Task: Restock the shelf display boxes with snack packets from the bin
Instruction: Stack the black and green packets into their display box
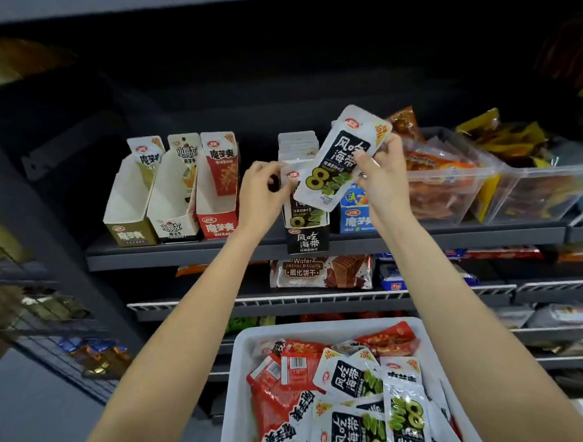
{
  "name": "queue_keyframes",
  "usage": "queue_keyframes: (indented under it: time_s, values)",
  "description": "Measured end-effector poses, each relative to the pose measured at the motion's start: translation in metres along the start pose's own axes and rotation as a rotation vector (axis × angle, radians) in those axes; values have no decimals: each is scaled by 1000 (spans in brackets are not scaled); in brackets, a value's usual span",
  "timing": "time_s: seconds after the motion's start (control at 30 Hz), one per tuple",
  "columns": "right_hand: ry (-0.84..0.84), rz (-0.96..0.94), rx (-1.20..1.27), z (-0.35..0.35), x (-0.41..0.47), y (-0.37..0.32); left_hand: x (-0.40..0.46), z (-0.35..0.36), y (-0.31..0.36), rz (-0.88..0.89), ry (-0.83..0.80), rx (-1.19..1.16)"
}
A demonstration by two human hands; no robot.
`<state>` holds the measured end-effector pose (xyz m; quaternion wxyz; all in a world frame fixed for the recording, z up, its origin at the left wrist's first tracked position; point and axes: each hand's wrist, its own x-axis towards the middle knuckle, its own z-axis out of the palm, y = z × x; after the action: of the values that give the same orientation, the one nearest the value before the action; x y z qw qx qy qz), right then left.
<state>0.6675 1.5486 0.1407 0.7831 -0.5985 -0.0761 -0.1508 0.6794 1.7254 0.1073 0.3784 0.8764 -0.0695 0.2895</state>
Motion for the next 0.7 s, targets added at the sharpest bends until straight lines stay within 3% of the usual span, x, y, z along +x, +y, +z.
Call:
queue_keyframes:
  time_s: [0.4, 0.53, 0.6, 0.7]
  values:
    - [-174, -187, -576, 28, 18, 17, 0, -6, 0, -255, 12, -380]
    - [8, -331, -1120, 18, 9, 42, -7, -7, 5, -289, -17, -406]
    - [85, -359, -1139, 16, 4, 46, -12, -7, 9, -266, -35, -342]
    - [66, -339, -1146, 16, 0, 54, -21, -5, 16, -197, -76, -211]
